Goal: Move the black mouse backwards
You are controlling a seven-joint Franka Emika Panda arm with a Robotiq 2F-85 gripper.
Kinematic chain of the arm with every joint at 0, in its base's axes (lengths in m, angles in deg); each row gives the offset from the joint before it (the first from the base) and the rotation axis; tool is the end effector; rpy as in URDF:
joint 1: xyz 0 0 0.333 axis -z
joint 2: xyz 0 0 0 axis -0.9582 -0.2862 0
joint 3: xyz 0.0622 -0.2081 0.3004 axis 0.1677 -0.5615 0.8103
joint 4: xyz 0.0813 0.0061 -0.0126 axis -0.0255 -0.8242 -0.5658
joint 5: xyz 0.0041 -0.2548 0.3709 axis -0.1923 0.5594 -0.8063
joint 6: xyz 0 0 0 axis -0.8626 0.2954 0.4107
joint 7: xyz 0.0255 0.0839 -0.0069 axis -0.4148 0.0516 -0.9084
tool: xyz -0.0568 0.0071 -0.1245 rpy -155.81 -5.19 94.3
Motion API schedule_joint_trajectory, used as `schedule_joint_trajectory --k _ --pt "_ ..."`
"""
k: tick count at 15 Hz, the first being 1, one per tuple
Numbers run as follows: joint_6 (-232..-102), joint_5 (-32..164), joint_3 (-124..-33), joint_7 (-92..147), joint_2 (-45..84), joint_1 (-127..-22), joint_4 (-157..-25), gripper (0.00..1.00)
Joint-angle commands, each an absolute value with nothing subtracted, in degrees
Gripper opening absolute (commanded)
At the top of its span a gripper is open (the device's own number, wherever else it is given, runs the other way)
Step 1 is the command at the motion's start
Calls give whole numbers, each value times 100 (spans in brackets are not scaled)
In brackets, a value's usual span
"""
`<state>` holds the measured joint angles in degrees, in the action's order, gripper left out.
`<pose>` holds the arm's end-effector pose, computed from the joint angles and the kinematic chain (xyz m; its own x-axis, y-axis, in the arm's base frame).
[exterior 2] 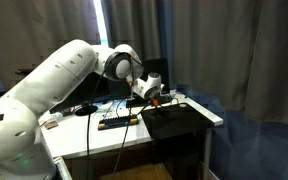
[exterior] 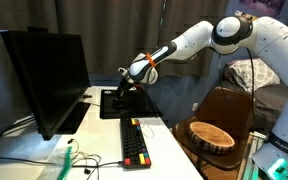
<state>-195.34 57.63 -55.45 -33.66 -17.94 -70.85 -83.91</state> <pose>0.8218 0.1833 0.1435 0.4339 0.7603 0.4834 0.8190 -0.5565 0.1400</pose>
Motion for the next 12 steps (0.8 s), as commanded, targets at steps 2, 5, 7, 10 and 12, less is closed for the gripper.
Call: schedule_joint_trajectory --k 2,5,7,10,12 --pt "-19426 6042 -5626 -3033 -2070 -7198 -7964 0" --pt "-19394 6098 -5640 -2956 -2156 -7214 -7854 0" --pt "-19333 6115 -5654 -2918 -2189 -7224 -7807 0" --pt "-19260 6152 -5689 -2855 -2220 -7238 -7760 0" --pt "-19238 6180 -5707 -2820 -2218 -7242 -7754 0"
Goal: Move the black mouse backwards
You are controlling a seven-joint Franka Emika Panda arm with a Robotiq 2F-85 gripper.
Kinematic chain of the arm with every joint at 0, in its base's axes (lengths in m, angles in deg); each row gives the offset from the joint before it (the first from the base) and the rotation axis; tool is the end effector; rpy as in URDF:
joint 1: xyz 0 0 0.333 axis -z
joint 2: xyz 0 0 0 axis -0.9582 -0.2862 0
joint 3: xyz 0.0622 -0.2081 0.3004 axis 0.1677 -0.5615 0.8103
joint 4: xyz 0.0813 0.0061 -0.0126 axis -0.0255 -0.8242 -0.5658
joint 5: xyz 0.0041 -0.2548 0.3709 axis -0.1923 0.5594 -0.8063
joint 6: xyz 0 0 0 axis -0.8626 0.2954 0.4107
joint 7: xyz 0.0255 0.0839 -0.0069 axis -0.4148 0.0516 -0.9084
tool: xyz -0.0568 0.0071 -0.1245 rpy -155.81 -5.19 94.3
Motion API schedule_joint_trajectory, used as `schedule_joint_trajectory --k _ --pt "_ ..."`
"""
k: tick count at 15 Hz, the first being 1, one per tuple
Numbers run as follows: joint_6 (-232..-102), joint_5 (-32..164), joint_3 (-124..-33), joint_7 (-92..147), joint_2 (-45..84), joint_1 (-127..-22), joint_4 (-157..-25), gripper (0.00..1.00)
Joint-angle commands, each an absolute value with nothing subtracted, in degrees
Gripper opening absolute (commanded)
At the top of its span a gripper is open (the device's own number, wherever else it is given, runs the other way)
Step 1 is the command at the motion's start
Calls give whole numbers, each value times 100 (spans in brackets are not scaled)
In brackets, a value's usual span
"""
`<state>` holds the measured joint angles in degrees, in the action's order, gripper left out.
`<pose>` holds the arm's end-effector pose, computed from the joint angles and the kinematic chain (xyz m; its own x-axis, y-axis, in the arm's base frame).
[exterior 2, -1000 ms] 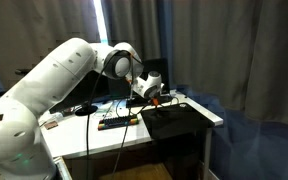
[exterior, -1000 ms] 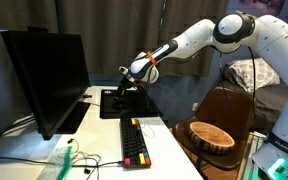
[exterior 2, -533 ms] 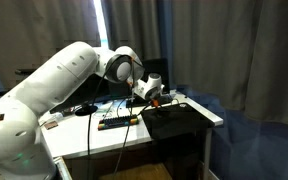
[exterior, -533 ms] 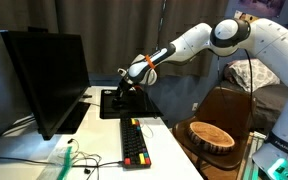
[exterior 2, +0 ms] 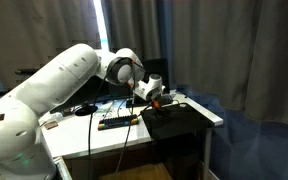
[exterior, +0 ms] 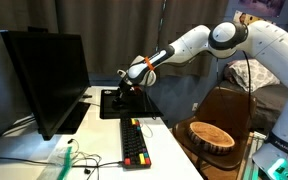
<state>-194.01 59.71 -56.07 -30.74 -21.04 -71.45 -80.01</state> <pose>0.8333 0.1825 0.1274 0.4613 0.7504 0.4733 0.8070 -0.5766 0.1276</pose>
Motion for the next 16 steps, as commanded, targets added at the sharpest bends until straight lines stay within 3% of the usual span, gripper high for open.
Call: schedule_joint_trajectory --k 1,16 --pt "-19229 6187 -5714 -2807 -2213 -7242 -7754 0" --pt "-18845 6238 -5830 -2764 -1923 -7174 -7954 0"
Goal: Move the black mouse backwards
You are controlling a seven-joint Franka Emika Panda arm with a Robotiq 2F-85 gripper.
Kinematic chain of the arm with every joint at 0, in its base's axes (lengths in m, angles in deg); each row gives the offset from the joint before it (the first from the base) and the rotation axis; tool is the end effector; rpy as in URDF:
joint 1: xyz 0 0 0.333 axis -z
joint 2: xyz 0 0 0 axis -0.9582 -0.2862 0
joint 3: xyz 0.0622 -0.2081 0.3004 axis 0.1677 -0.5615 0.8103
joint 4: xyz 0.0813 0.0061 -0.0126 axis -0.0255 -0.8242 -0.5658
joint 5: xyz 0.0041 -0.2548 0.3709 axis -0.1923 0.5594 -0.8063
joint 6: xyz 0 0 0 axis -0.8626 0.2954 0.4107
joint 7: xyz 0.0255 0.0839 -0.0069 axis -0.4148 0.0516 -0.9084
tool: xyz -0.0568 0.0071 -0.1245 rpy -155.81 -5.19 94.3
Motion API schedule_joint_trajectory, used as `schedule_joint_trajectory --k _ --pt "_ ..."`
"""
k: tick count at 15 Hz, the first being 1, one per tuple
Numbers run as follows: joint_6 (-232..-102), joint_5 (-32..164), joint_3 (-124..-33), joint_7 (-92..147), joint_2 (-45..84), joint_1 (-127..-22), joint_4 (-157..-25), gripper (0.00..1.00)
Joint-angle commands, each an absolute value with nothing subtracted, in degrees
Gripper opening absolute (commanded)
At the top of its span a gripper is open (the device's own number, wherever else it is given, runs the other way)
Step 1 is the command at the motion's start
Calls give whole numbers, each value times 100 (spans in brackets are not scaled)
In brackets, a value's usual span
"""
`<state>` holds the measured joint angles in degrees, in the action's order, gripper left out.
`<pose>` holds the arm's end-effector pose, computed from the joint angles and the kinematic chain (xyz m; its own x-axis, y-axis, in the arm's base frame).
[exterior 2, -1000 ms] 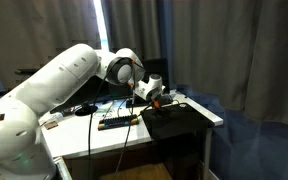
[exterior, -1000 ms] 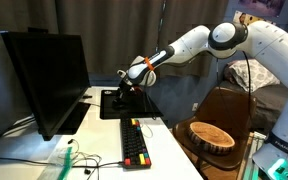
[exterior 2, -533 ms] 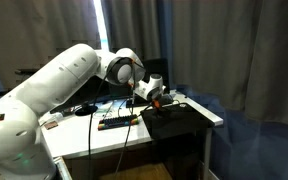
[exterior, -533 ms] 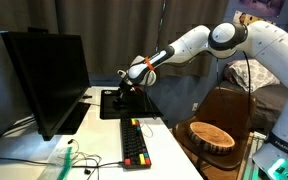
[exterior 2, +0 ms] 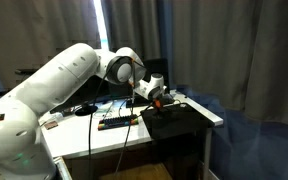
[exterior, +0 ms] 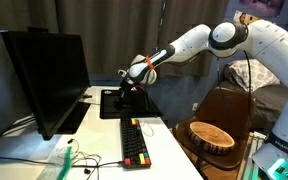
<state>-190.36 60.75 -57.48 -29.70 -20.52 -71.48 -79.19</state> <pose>0.8364 0.1687 0.1297 0.4801 0.7637 0.4316 0.8109 -0.5740 0.1139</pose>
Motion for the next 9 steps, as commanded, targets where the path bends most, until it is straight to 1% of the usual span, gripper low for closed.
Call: schedule_joint_trajectory --k 1,9 --pt "-18806 6228 -5827 -2764 -1896 -7164 -7973 0" --pt "-18355 6201 -5922 -2686 -1723 -7177 -8043 0"
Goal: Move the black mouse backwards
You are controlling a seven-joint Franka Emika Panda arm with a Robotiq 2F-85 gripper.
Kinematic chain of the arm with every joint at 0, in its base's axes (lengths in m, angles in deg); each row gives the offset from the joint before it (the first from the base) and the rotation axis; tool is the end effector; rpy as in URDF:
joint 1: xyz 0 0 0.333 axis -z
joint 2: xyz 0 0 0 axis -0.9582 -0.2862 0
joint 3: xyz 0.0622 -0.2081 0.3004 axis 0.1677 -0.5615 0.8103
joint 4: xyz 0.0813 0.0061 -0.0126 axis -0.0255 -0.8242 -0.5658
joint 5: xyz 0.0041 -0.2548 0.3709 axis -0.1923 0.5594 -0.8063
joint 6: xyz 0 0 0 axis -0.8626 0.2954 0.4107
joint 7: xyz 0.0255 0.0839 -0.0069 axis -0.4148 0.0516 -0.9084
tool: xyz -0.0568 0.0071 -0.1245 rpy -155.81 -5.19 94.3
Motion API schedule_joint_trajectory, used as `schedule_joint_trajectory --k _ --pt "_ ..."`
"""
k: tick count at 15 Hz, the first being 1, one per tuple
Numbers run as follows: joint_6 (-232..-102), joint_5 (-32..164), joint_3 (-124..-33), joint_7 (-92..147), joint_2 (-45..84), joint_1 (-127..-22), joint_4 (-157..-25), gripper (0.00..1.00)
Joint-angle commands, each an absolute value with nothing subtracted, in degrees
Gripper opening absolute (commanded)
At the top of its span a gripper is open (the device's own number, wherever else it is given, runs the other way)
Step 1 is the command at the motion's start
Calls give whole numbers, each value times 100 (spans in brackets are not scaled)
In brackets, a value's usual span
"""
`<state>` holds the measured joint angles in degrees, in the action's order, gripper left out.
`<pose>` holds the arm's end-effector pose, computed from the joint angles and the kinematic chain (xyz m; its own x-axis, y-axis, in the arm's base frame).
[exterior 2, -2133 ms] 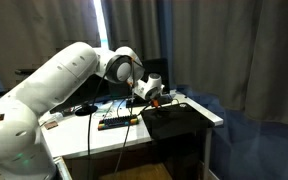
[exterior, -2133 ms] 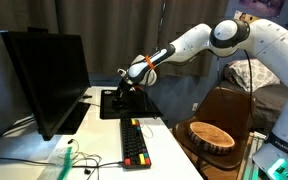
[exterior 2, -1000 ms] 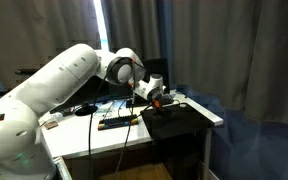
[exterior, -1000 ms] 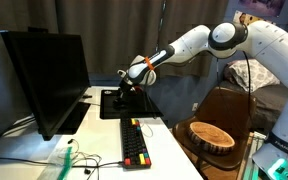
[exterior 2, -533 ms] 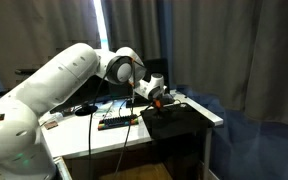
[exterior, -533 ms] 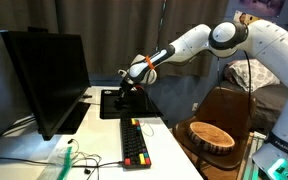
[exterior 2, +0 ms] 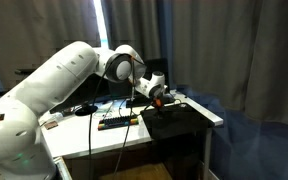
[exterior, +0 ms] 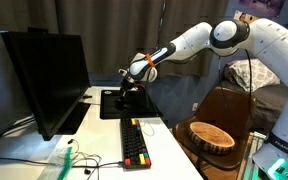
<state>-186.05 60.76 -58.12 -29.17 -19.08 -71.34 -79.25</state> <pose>0.8347 0.1613 0.1389 0.4984 0.7718 0.3949 0.8179 -0.5697 0.0812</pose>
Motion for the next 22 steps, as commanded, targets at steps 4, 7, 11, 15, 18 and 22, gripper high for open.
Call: schedule_joint_trajectory --k 4,7,11,15,18,22 --pt "-18146 6197 -5977 -2634 -1679 -7189 -8045 0" --pt "-18016 6192 -5998 -2615 -1648 -7198 -8042 0" --pt "-18031 6152 -5942 -2657 -1471 -7160 -8120 0" --pt "-17994 6125 -5906 -2658 -1149 -7150 -8281 0" --pt "-17766 6143 -5950 -2625 -959 -7195 -8387 0" --pt "-17480 6132 -5999 -2589 -840 -7240 -8487 0"
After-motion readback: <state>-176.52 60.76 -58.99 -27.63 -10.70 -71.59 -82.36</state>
